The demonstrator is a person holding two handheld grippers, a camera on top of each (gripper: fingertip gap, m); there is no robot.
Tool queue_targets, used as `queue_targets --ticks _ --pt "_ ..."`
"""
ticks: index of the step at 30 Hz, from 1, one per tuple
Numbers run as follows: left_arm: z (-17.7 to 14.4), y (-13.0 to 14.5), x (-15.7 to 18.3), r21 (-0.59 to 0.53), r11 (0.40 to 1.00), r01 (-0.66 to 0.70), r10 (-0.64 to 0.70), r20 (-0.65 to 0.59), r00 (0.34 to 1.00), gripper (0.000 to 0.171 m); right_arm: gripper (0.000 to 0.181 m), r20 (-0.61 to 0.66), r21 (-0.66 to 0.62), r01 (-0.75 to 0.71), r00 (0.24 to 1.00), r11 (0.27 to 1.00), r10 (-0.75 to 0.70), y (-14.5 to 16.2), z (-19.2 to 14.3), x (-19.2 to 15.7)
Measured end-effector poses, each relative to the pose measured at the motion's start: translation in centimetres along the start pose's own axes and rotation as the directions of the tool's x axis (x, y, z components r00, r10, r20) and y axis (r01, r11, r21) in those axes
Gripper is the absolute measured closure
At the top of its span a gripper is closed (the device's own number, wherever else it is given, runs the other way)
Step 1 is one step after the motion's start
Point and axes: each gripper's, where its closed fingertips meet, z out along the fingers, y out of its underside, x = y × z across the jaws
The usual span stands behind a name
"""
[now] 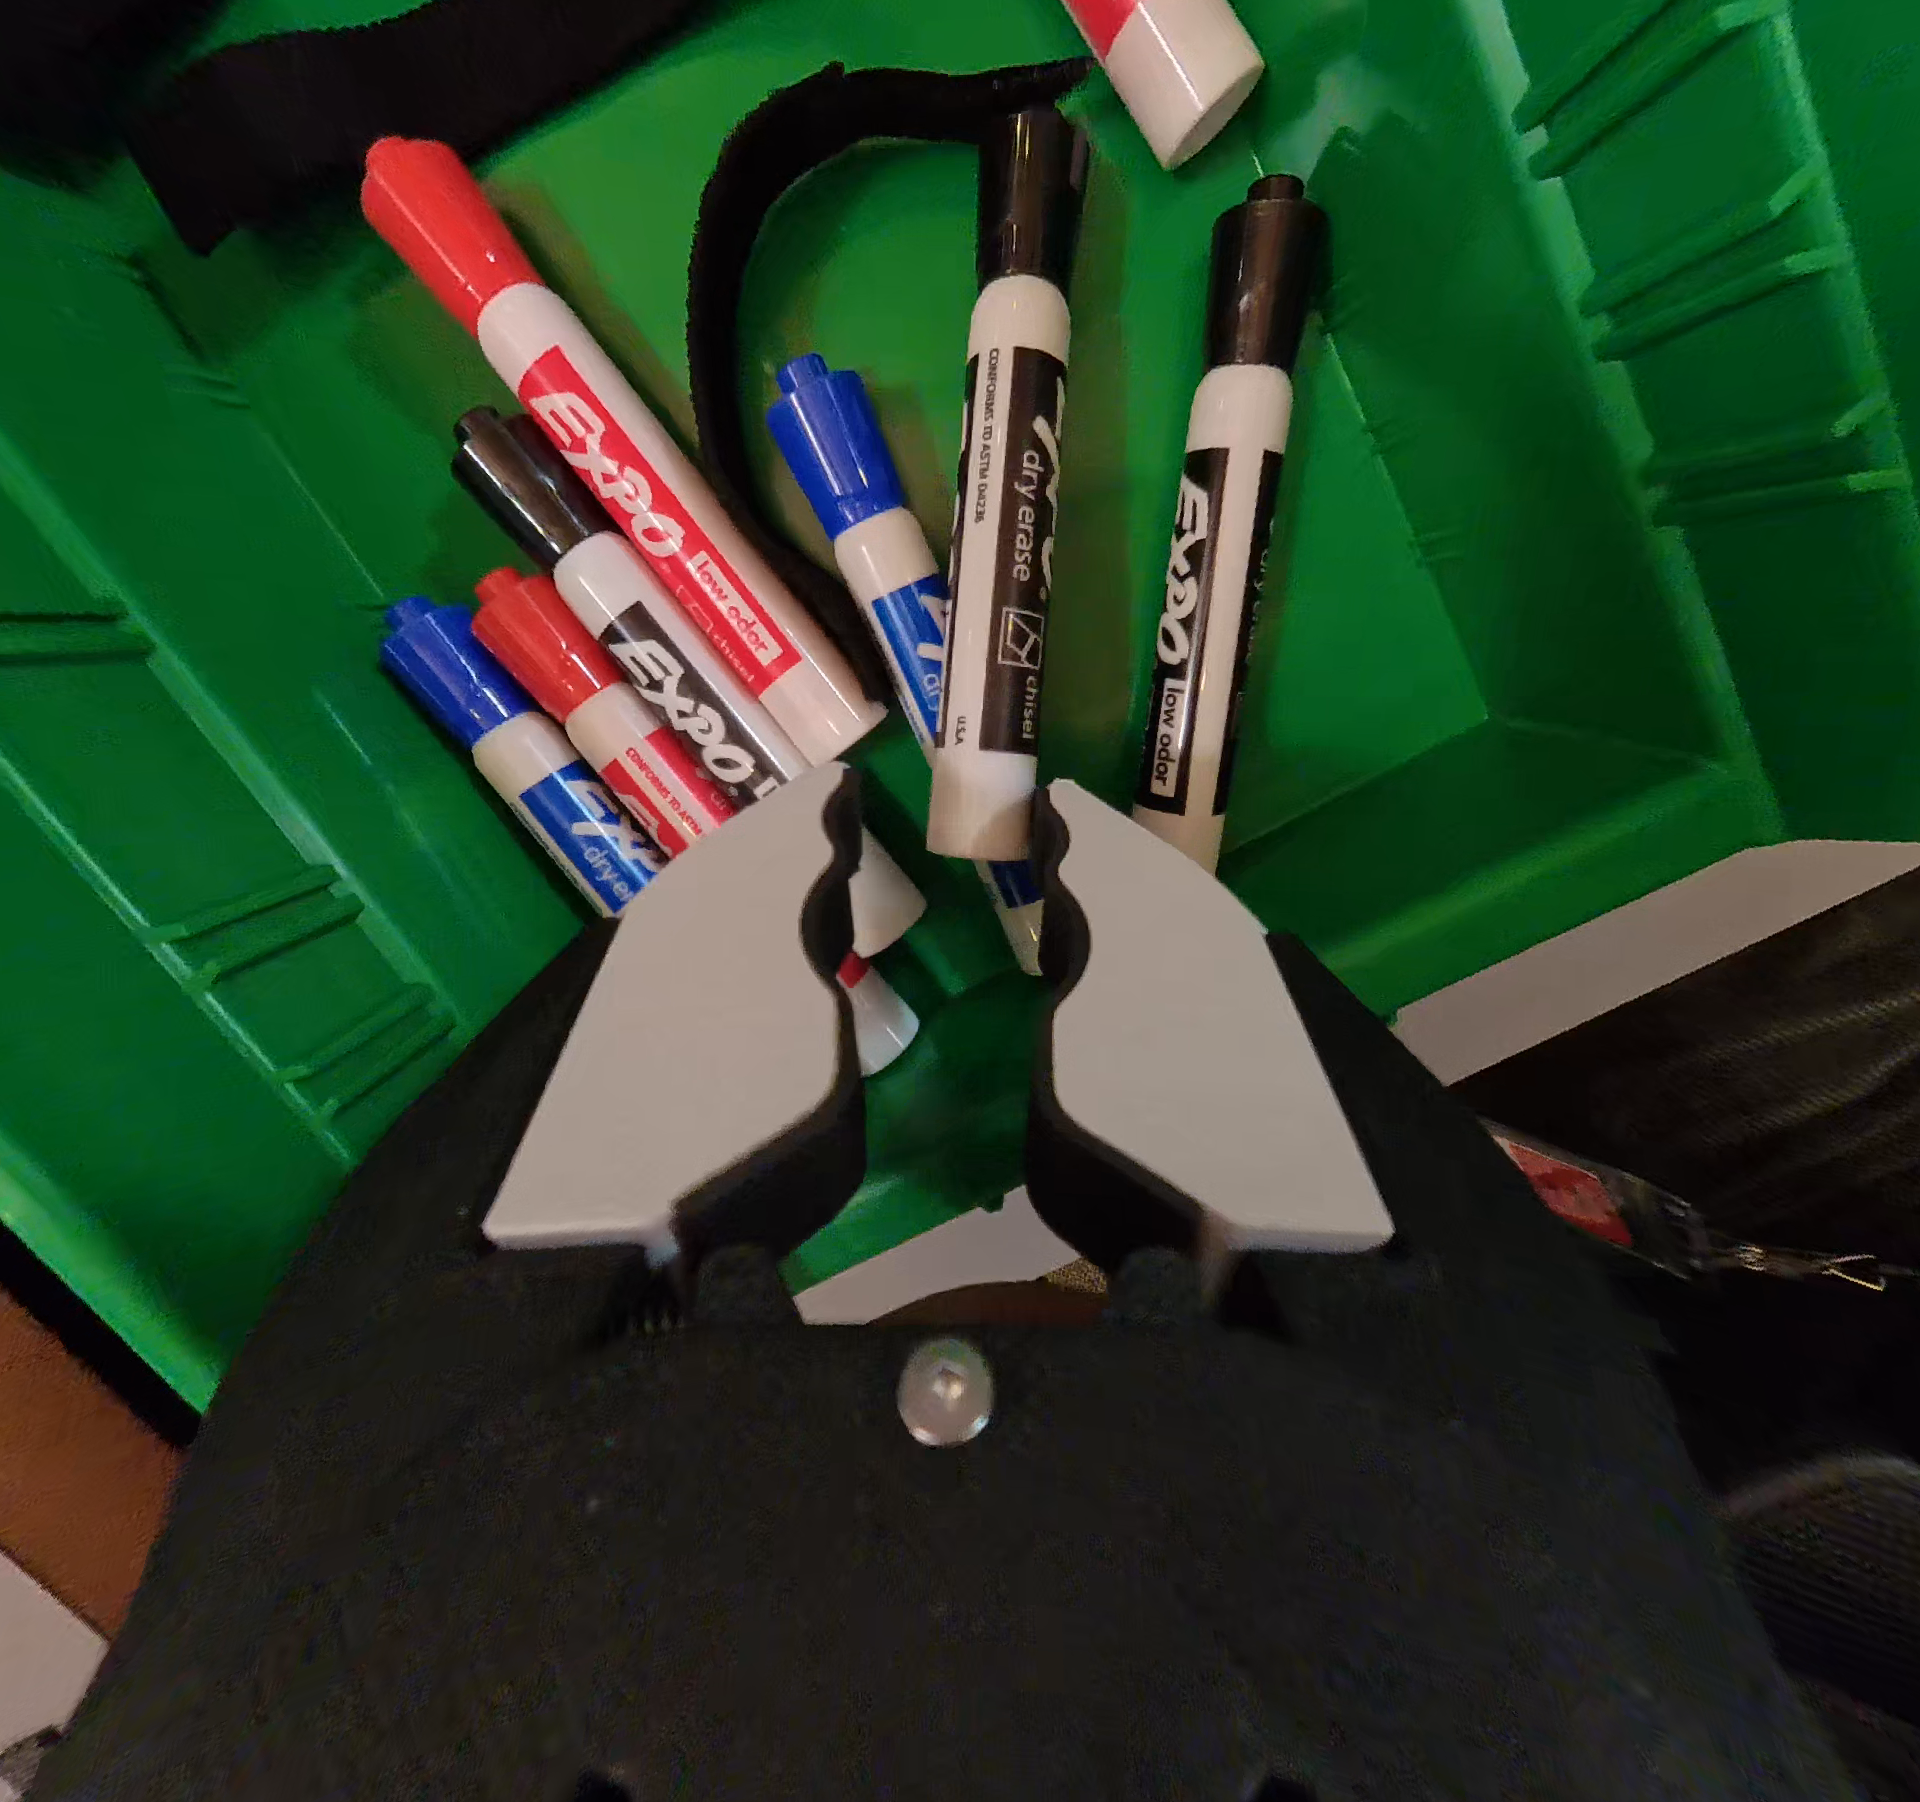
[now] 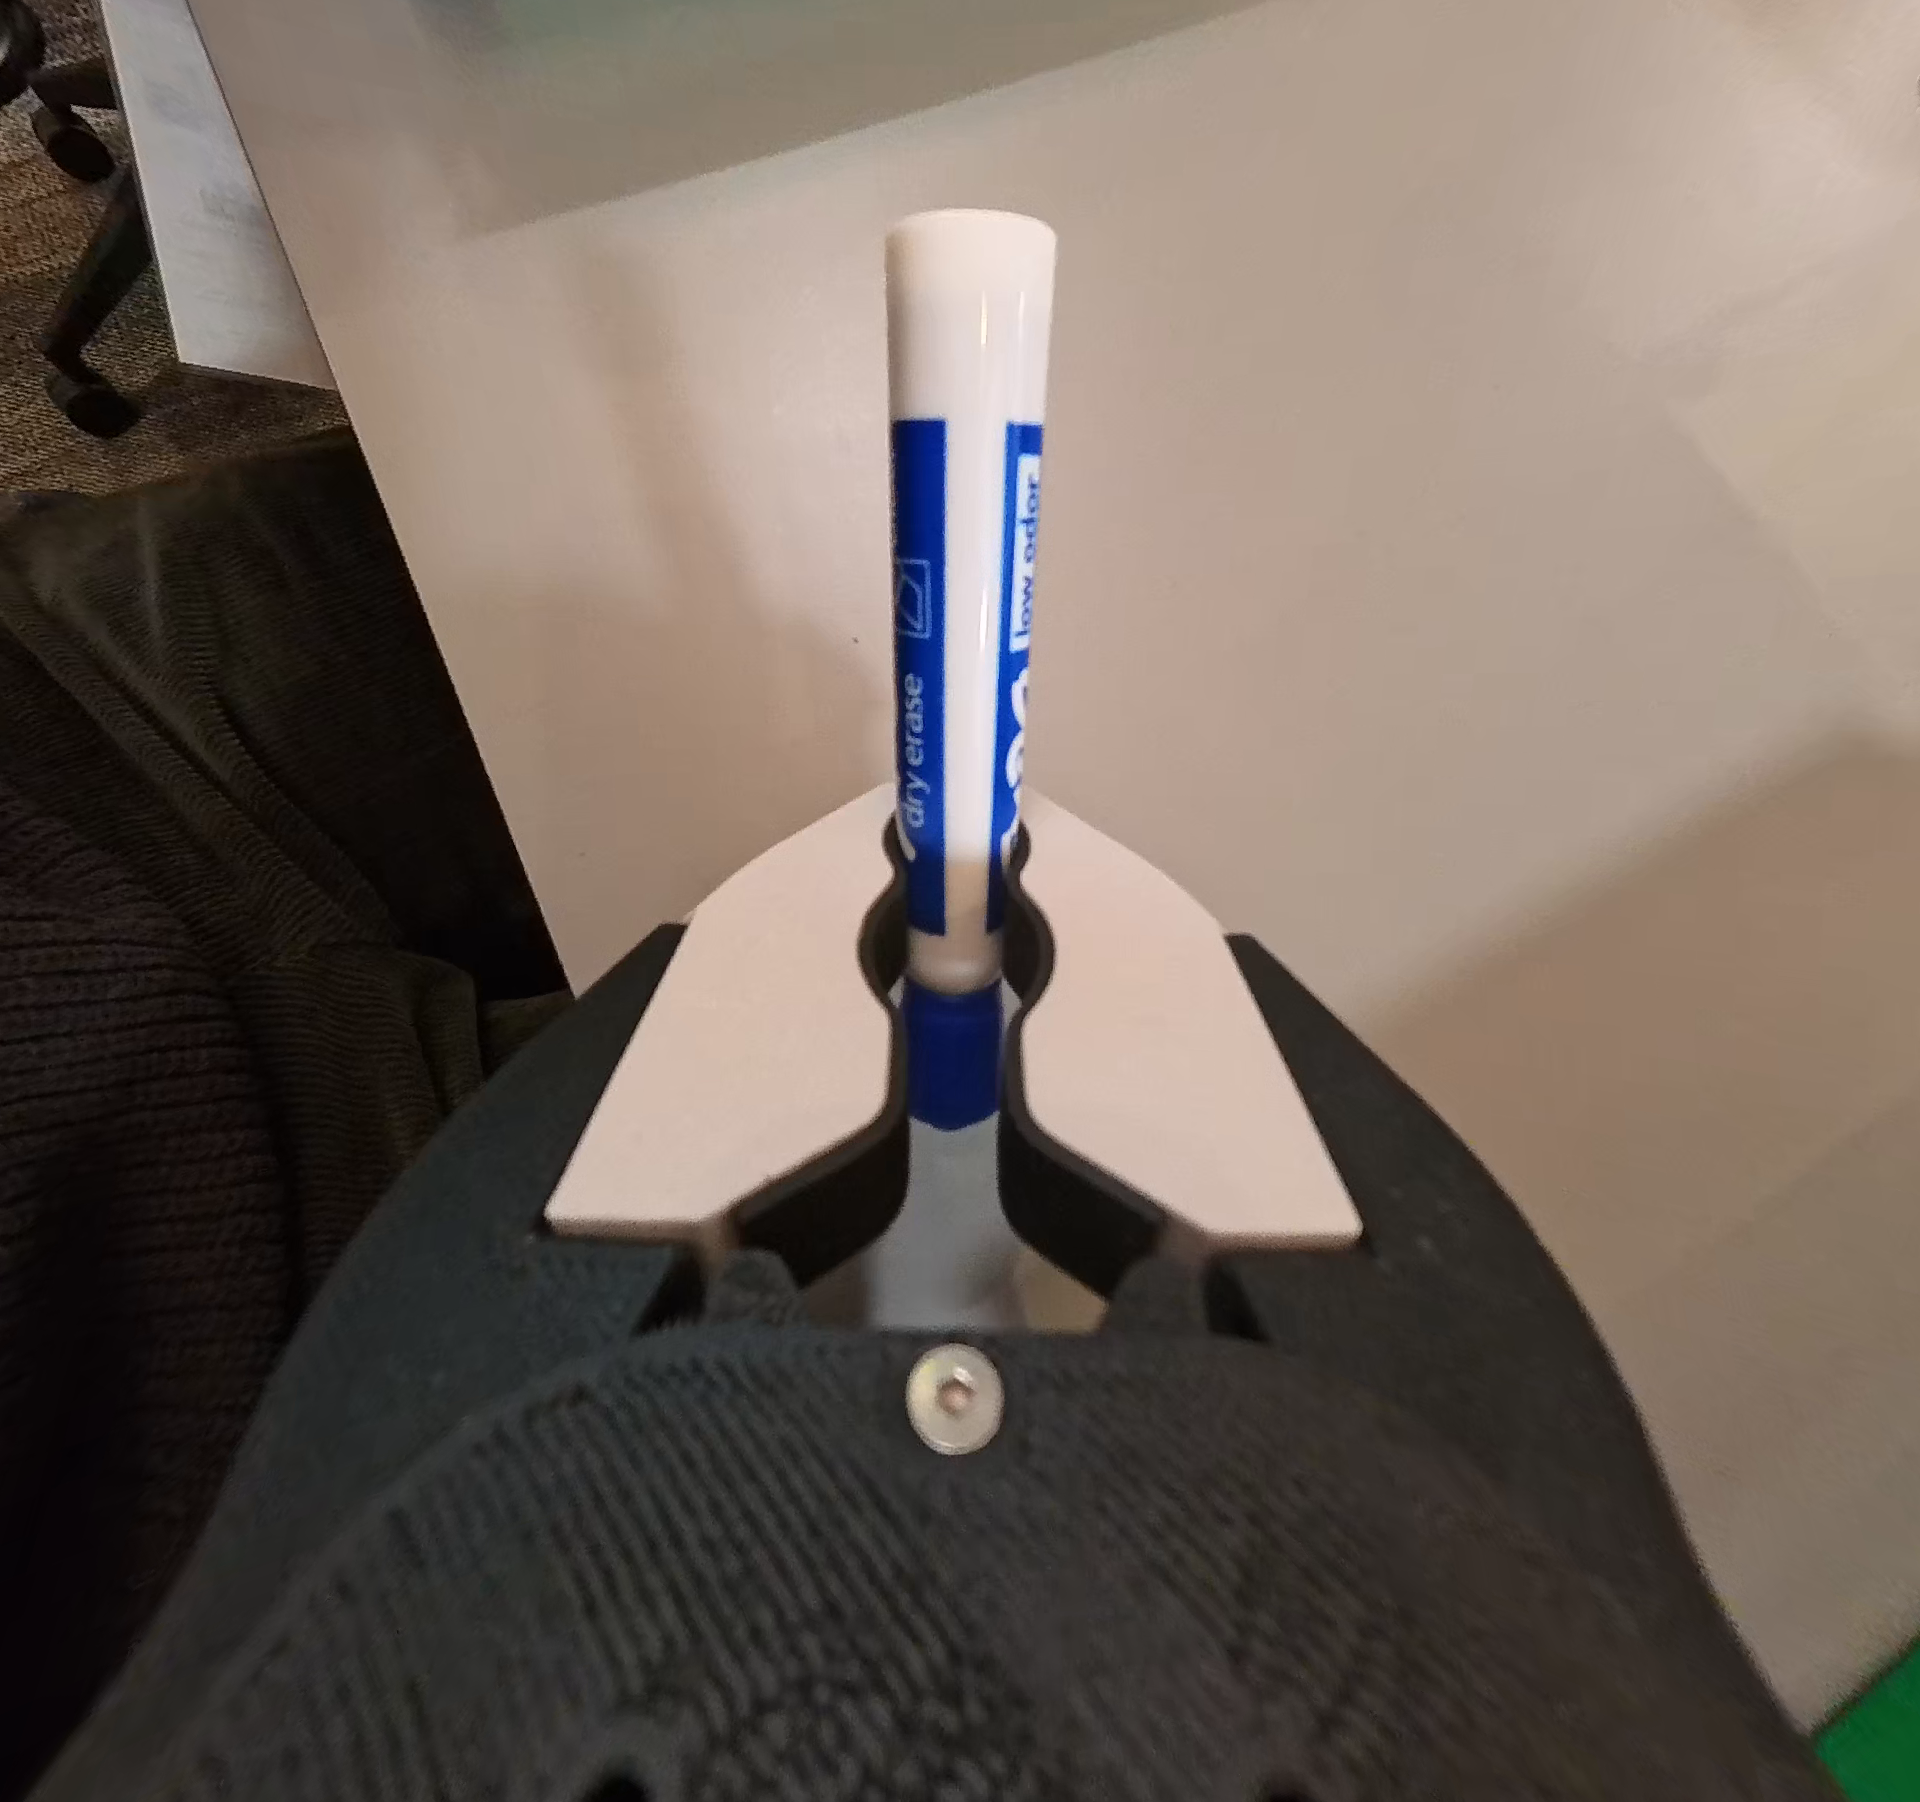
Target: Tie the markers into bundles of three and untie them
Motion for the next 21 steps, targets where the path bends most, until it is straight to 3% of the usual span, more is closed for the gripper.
queue_targets --ticks 12,14,16,21 --pt "0.1 -0.8 0.6 -0.002 0.997 -0.079 0.079 0.025 0.997 0.137 0.167 0.001 -0.007 0.010 1.000 1.000 -0.010 0.1 0.1 -0.2" --pt "0.3 -1.0 1.0 -0.002 0.998 -0.068 0.068 0.003 0.998 0.138 0.167 0.001 -0.006 0.011 1.000 1.000 -0.011 0.0 0.1 -0.2" --pt "0.6 -1.4 0.8 0.003 0.999 -0.039 0.039 0.006 0.999 0.151 0.167 0.001 -0.006 0.012 1.000 1.000 -0.012 0.0 0.1 -0.2" --pt "0.6 -2.3 -0.1 0.045 0.999 0.028 -0.029 0.013 1.000 0.150 0.167 -0.004 -0.004 0.017 1.000 1.000 -0.017 0.0 0.0 -0.2"
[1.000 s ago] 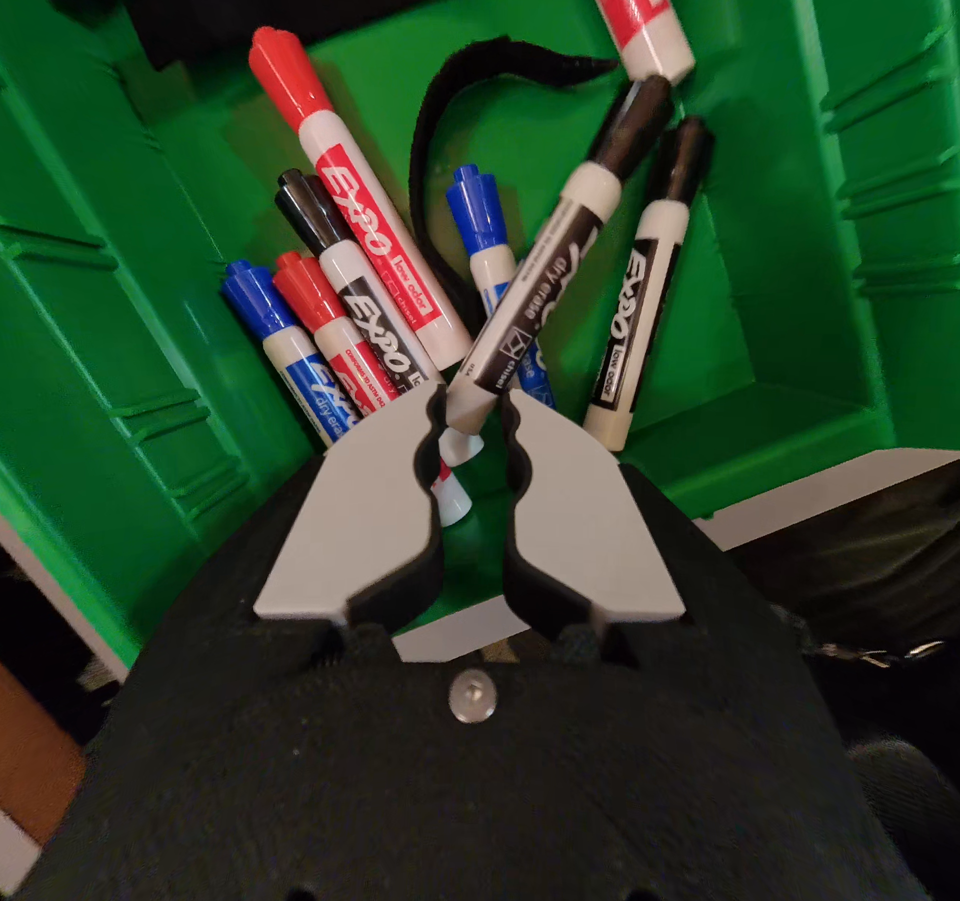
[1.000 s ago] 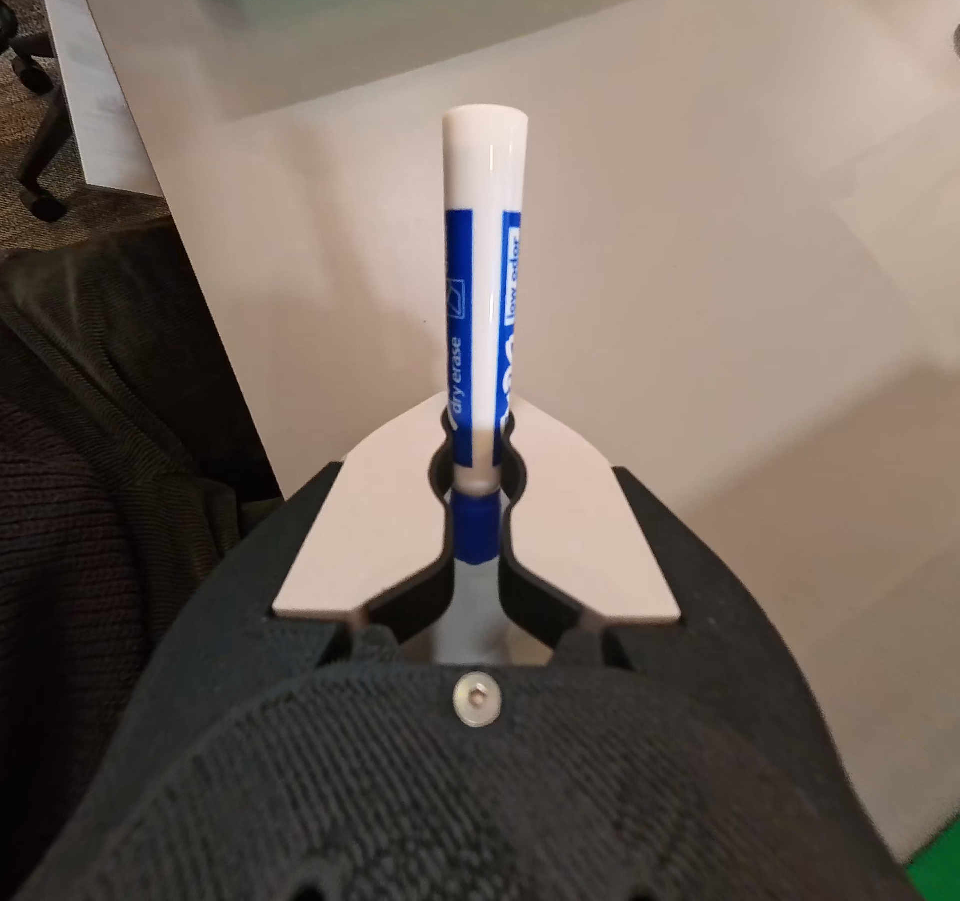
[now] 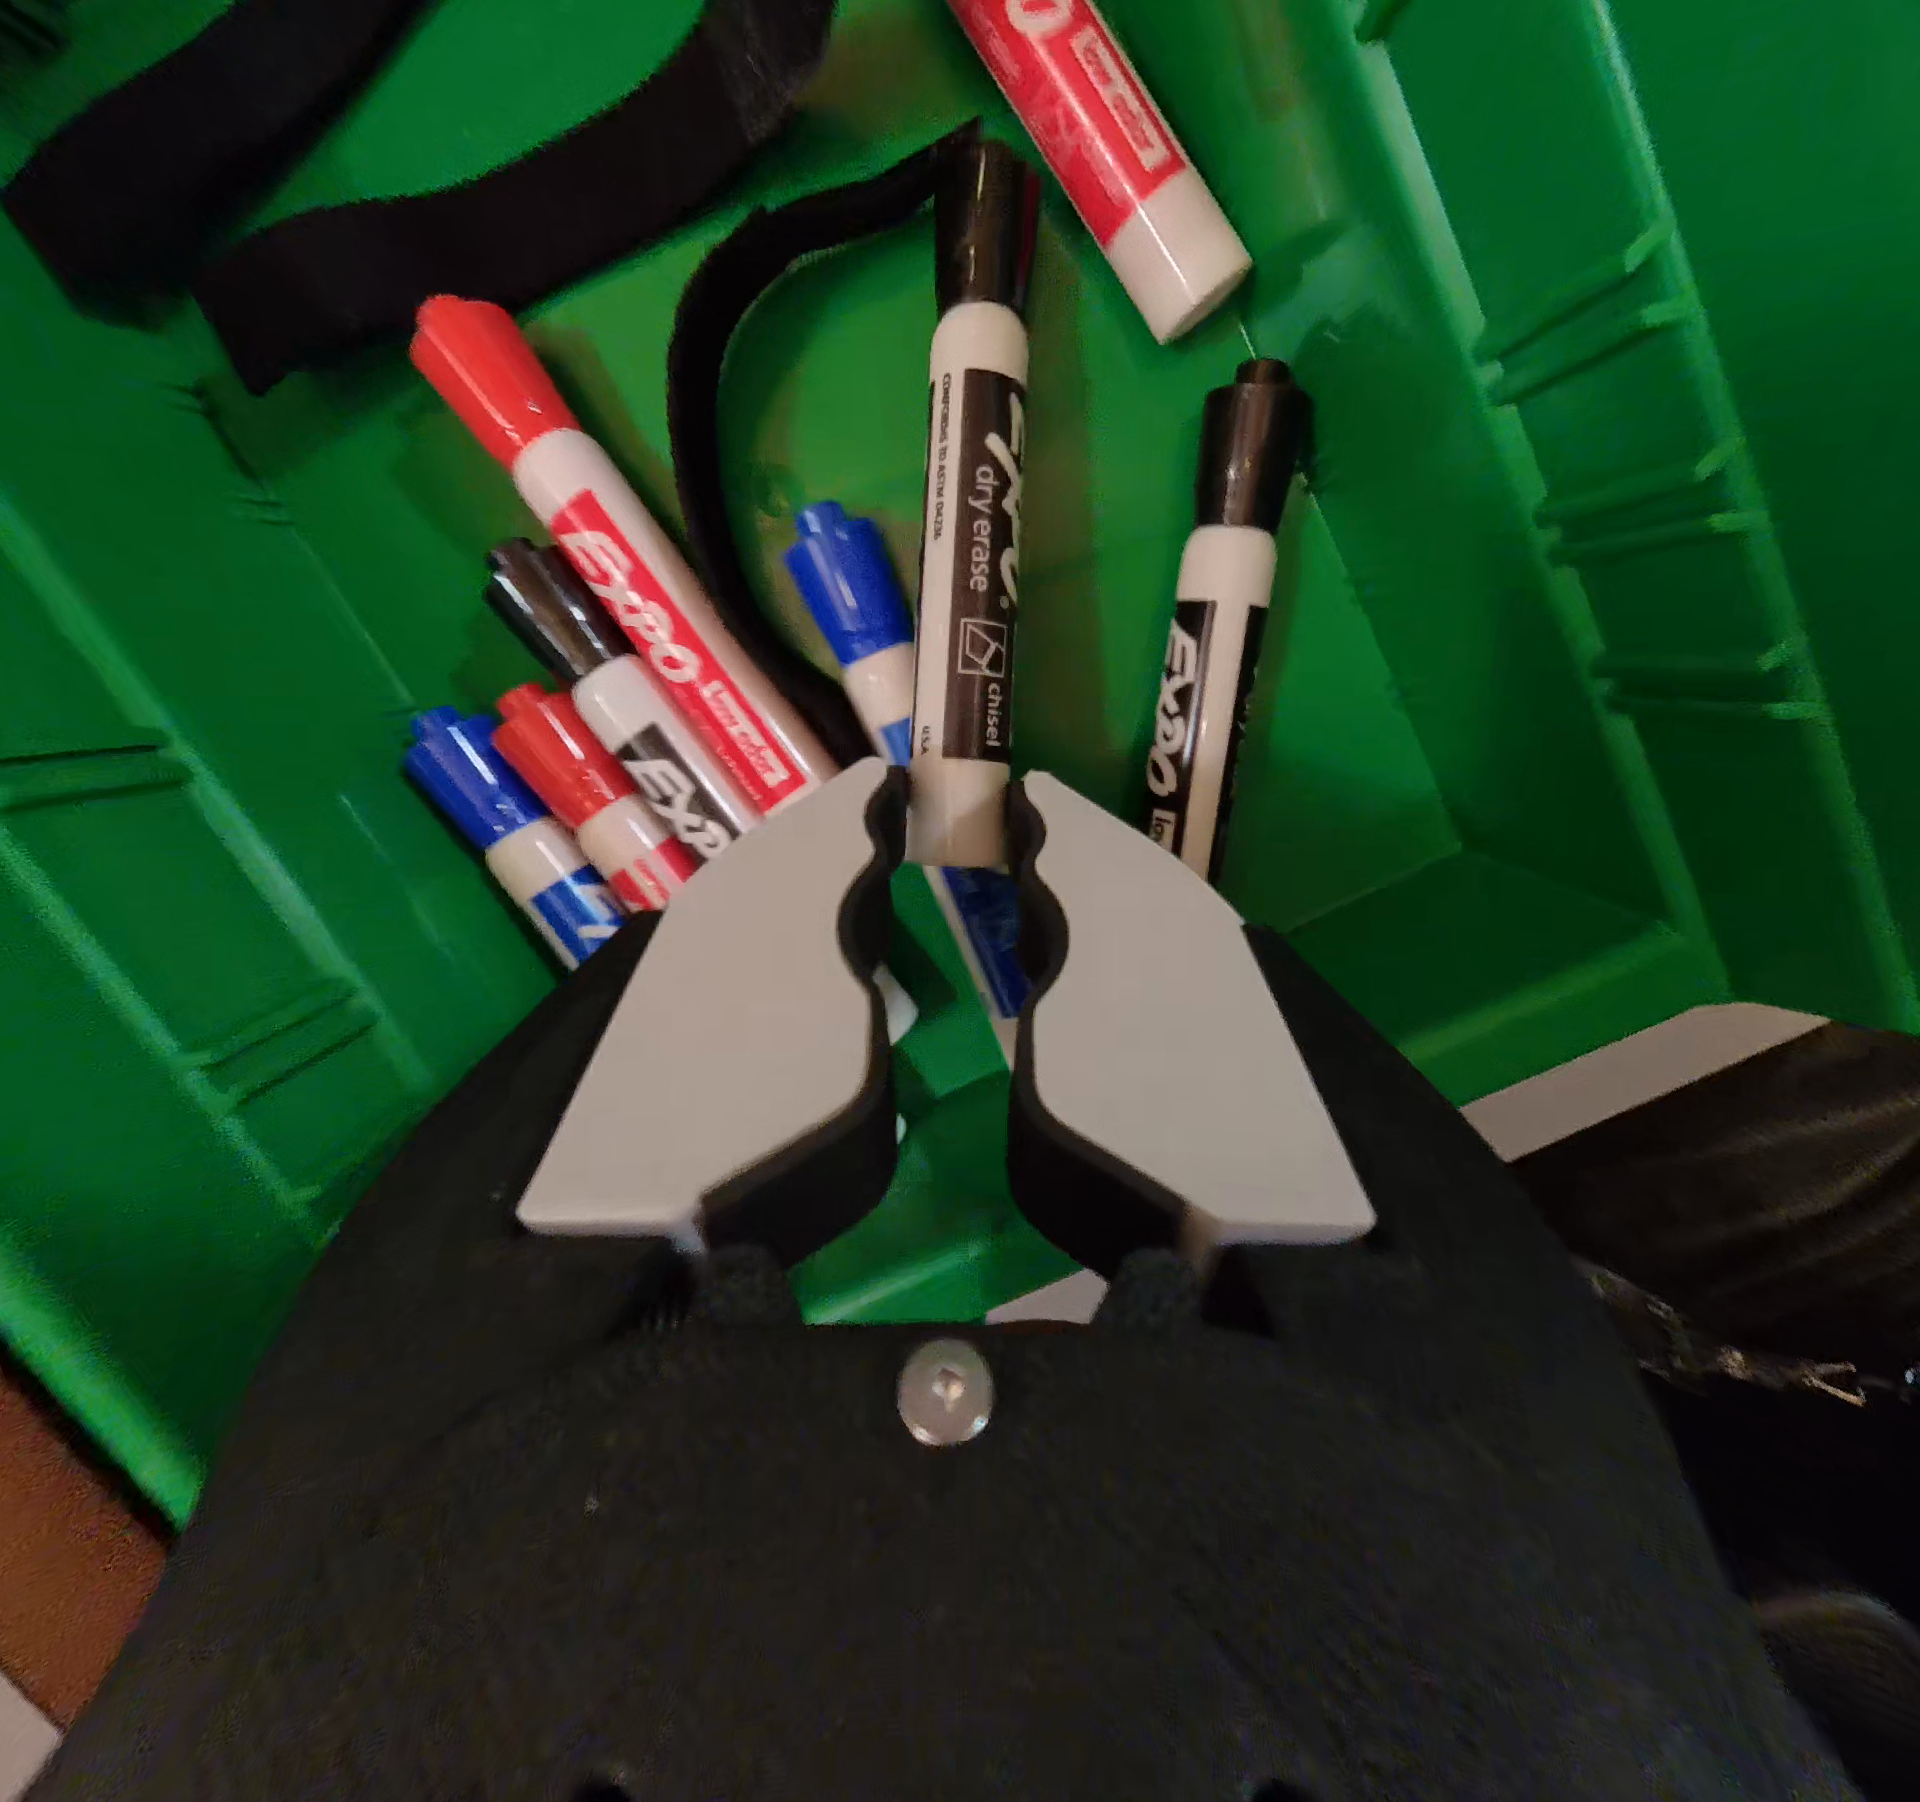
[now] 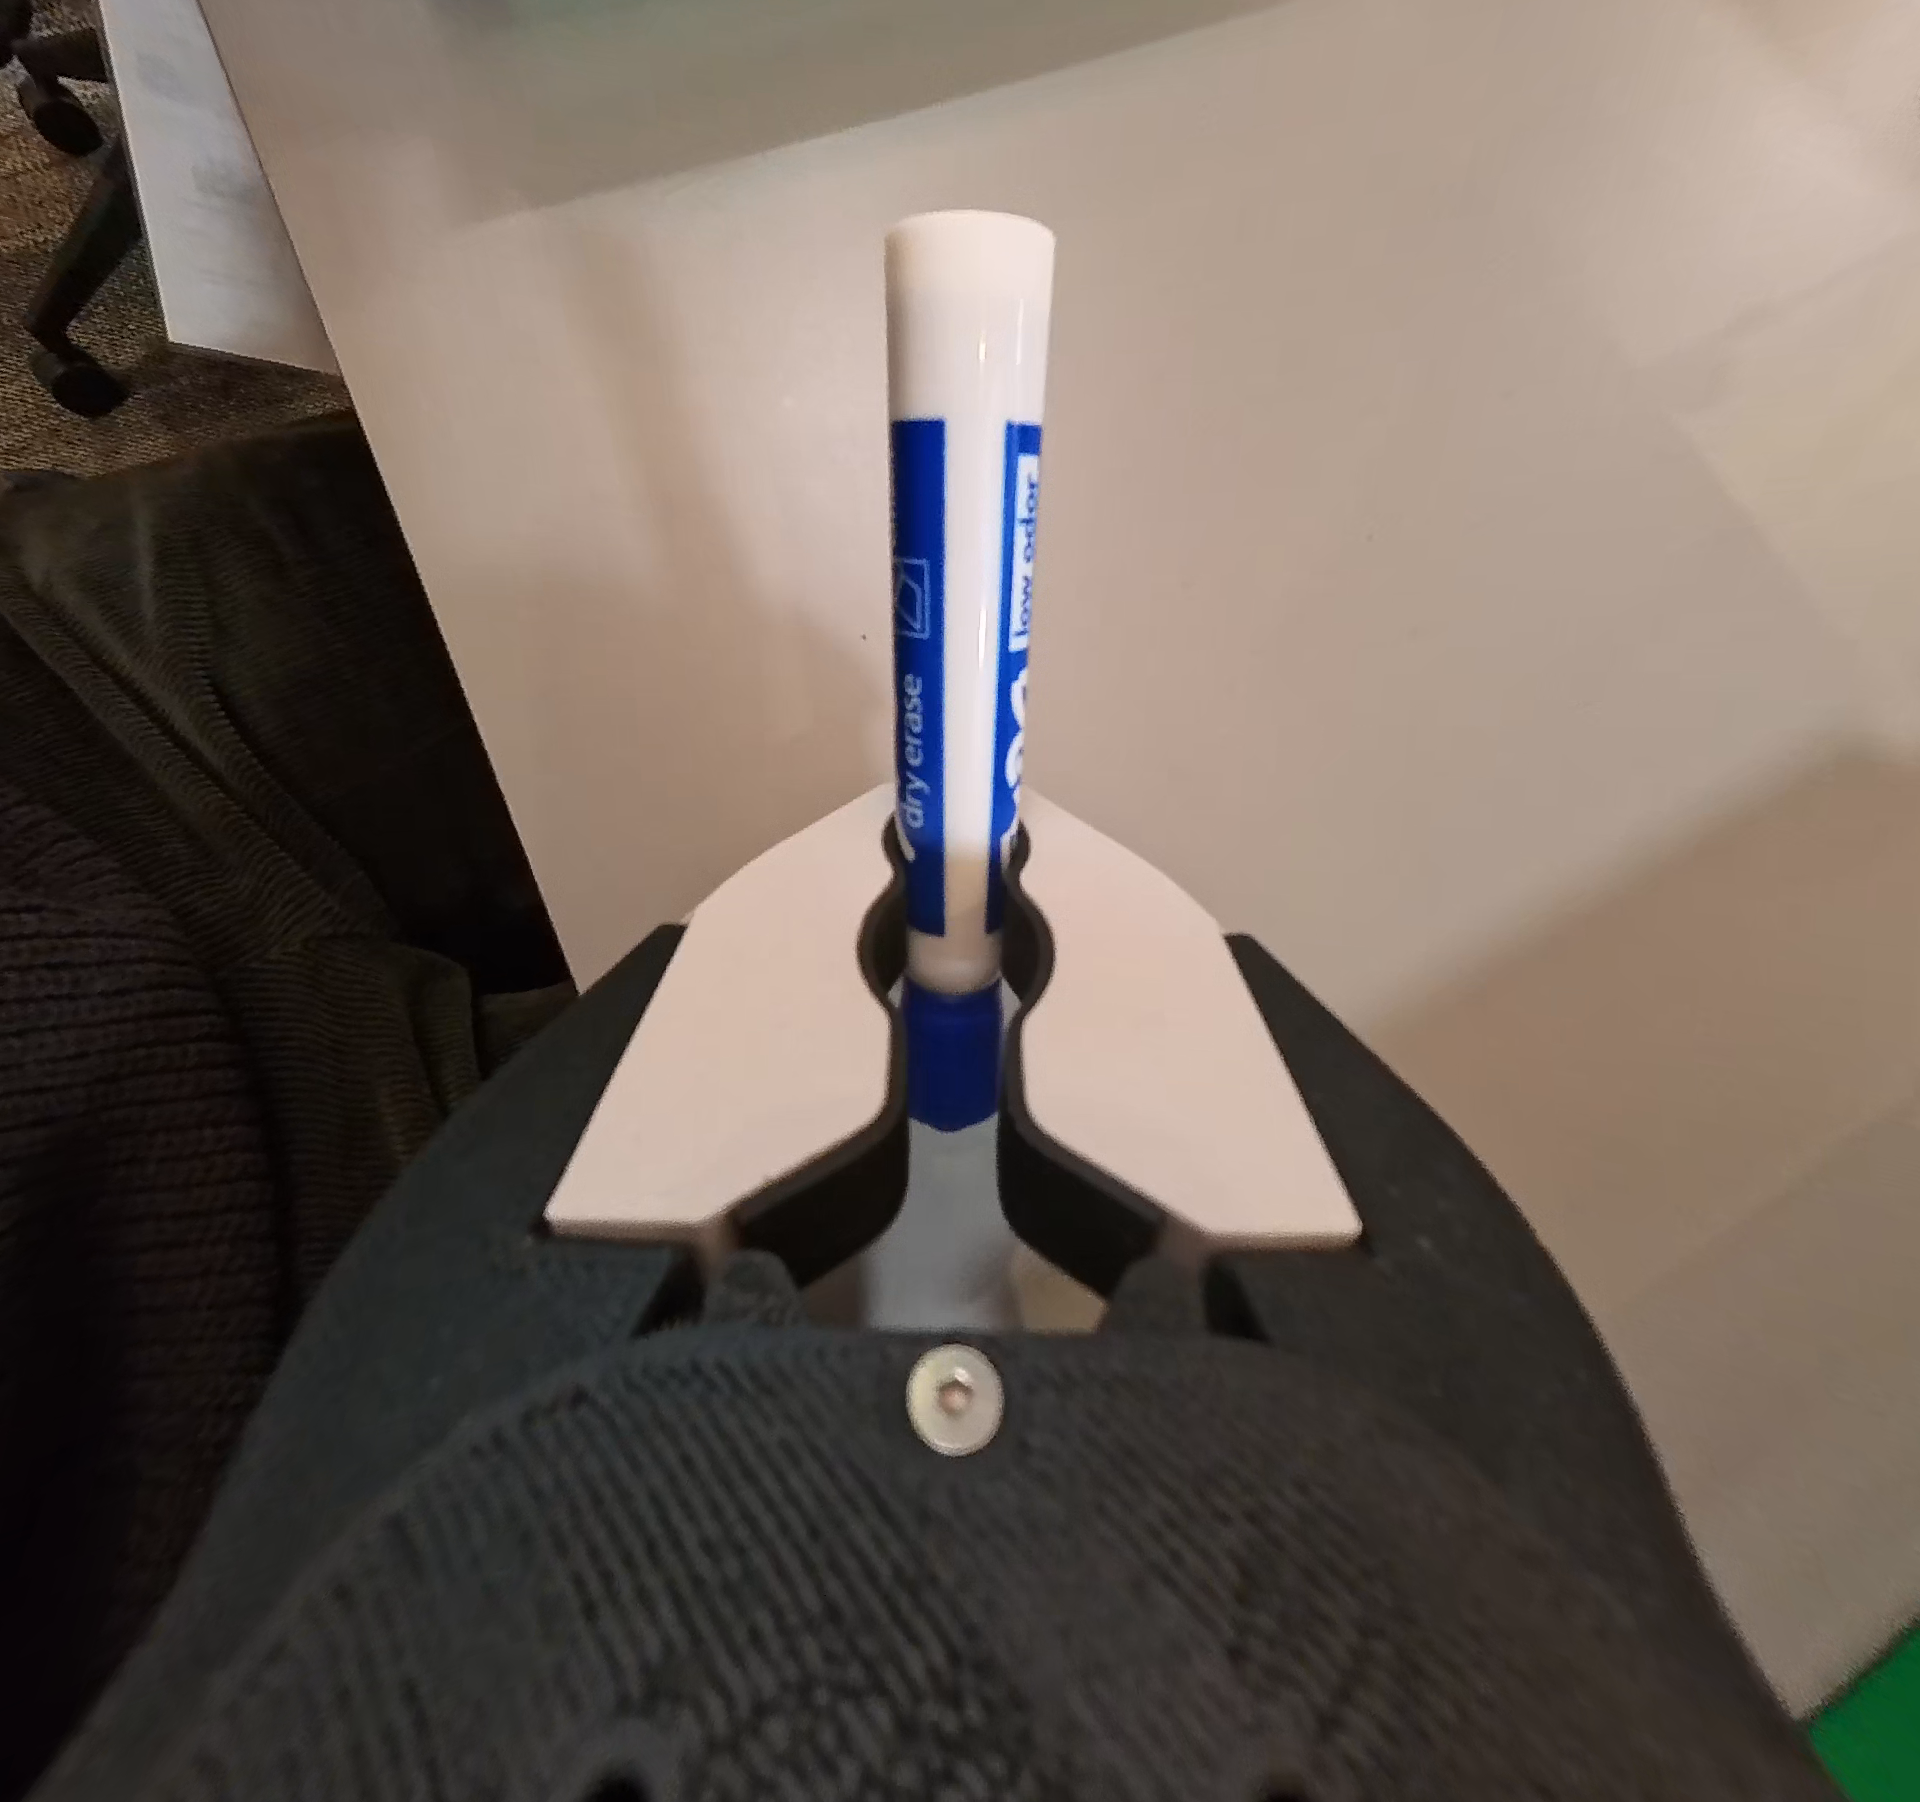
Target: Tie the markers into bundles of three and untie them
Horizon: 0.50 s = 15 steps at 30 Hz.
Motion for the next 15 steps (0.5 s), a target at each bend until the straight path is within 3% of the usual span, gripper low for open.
queue_targets --ticks 3,10,15 --pt "-2.0 -2.1 -0.4 0.146 0.987 0.062 -0.060 -0.013 0.998 0.151 0.168 0.002 0.000 -0.001 1.000 1.000 0.001 0.0 0.0 0.0" --pt "-8.8 -5.9 -1.1 0.428 0.895 0.125 -0.141 0.006 0.990 0.152 0.168 0.009 0.001 -0.003 1.000 1.000 0.003 0.0 0.1 -0.1" --pt "-13.9 -9.0 2.6 0.581 0.810 0.081 -0.071 -0.040 0.997 0.153 0.167 0.004 -0.005 -0.009 1.000 1.000 0.009 0.2 0.1 0.2"
